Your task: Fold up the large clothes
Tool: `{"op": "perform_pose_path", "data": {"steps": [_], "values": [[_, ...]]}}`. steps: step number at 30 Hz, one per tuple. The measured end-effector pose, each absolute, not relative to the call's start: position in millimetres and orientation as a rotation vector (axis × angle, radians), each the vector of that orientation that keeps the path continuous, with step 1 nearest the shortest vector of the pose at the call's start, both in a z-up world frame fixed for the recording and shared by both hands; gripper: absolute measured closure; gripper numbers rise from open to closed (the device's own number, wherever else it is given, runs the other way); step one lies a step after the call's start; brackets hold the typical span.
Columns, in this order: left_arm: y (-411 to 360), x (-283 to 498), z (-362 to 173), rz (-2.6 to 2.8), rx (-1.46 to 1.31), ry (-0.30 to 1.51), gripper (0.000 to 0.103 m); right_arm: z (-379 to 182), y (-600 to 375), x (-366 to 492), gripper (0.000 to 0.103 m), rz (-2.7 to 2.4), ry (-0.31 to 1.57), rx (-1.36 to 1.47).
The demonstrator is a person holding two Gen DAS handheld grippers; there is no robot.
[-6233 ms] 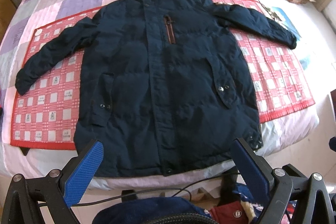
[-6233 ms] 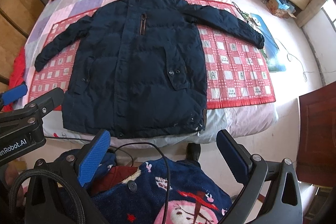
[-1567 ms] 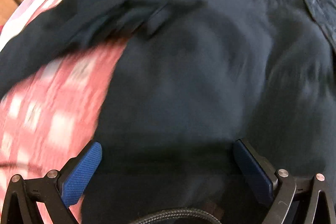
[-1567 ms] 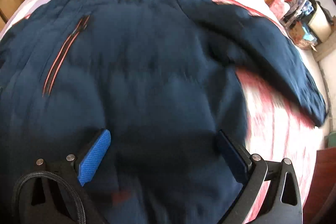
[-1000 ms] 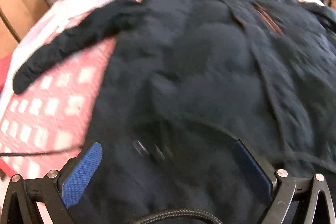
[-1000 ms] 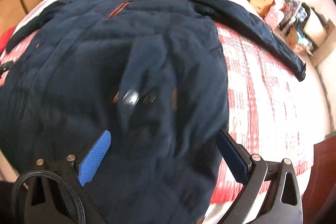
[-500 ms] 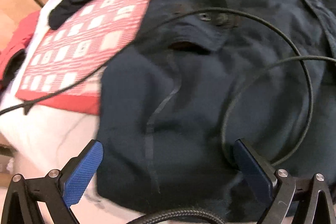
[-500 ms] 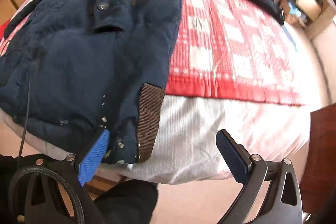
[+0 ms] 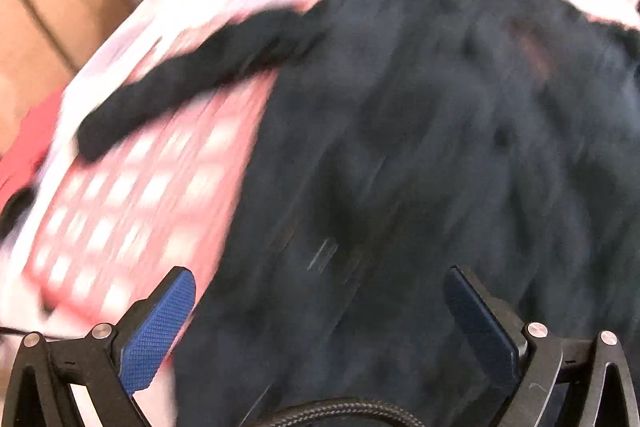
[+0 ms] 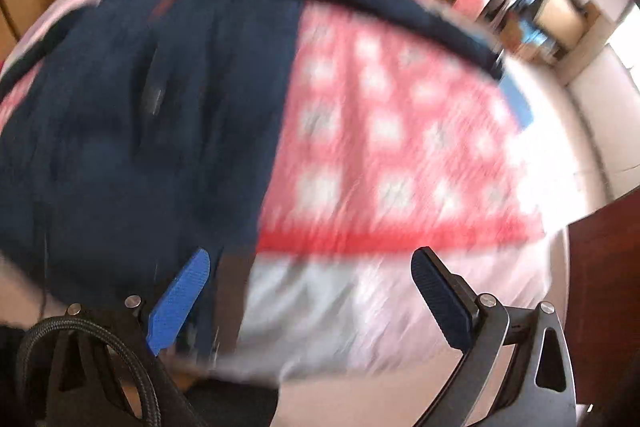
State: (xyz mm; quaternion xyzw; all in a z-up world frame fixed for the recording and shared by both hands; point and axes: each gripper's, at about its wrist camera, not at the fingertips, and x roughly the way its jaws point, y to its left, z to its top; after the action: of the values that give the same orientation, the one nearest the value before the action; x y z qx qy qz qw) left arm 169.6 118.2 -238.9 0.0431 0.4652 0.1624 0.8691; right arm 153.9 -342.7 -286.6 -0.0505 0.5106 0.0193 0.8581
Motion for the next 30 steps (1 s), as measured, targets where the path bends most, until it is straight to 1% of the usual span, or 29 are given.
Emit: {"op": "perform_pose_path", "data": {"steps": [2,7,10,13,17,22,25,28,29,30], "values": [[106,213,-231,0.314,0.091,0.925,0.000,-269,-356,197,0.001,-0.014,0.990,-0.059],[72,335,-230,0.224,0.090,0.847,0.000,-247,-391,297,0.001,-0.109,0.876,0.065],[54,388,-240,0.190,0.089,0.839,0.000,-243,-390,340,0.001,-0.119,0.854,0.101],[33,434,-253,0.164,0.050,0.867,0.000,-256,-388,371,0.001,-0.135,0.864,0.127],[11,476,-264,0.175,0.056,0.856,0.000,-271,-410,402,0.001,-0.197,0.898,0.204],[8,526,-284,0.221,0.047,0.880,0.000,-299,-473,422,0.001,-0.332,0.913,0.354],[12,555,-312,0.268,0.060,0.945,0.000,-322,-516,432,0.001,-0.435,0.930,0.450],[18,567,-357,0.309,0.091,1.064,0.000,-348,-562,440,0.001,-0.504,0.912,0.633],[22,563,-366,0.297,0.069,1.059,0.000,-357,-575,442,0.001,-0.513,0.901,0.703],[24,555,-367,0.289,0.045,1.010,0.000,-366,-586,445,0.001,-0.532,0.893,0.763]]}}
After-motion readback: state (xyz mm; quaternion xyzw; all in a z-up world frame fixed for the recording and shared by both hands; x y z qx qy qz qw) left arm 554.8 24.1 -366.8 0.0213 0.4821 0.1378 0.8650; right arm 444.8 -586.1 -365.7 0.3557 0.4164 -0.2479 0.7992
